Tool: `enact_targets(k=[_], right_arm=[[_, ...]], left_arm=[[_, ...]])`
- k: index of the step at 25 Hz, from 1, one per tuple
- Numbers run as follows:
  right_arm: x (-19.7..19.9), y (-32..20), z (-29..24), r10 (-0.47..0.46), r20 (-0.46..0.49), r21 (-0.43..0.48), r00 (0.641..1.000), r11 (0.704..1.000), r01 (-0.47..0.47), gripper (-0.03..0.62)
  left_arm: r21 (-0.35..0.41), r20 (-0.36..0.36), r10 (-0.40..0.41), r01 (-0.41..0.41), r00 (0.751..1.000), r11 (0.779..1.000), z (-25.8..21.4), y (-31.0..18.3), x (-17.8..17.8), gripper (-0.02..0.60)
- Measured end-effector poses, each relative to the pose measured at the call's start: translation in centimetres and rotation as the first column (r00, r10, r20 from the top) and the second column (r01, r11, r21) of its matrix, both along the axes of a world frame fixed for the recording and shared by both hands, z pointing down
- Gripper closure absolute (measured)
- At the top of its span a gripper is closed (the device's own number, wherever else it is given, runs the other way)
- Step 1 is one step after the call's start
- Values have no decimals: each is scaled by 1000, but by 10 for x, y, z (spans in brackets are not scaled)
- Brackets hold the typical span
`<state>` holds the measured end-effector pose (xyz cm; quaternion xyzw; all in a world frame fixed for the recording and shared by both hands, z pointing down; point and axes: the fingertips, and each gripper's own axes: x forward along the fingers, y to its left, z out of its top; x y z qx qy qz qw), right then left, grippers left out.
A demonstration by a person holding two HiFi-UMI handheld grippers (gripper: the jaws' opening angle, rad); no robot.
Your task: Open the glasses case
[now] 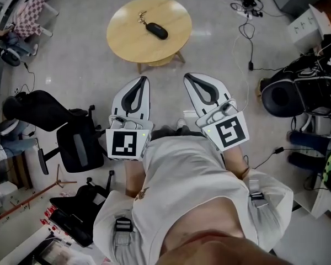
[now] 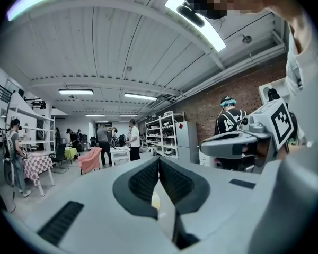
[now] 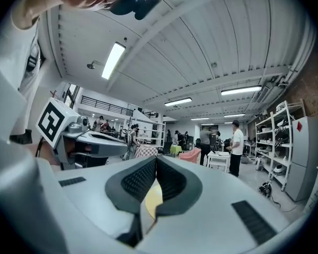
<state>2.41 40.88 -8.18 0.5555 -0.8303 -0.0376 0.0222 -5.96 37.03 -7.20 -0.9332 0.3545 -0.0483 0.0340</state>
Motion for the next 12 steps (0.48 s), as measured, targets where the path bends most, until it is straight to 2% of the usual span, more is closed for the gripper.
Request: enact_targets(k=[7,12], right_arm=[[35,-51,8,-15,3,-18,1000,1000,15,574],[38,-74,13,-27,-3,-37,1000,999,27,574]], left_arm=[[-6,11,-27,27,1000,1000,5,-49,30,561],[-23,10,-23,23,1000,999,9,-69,38,561]])
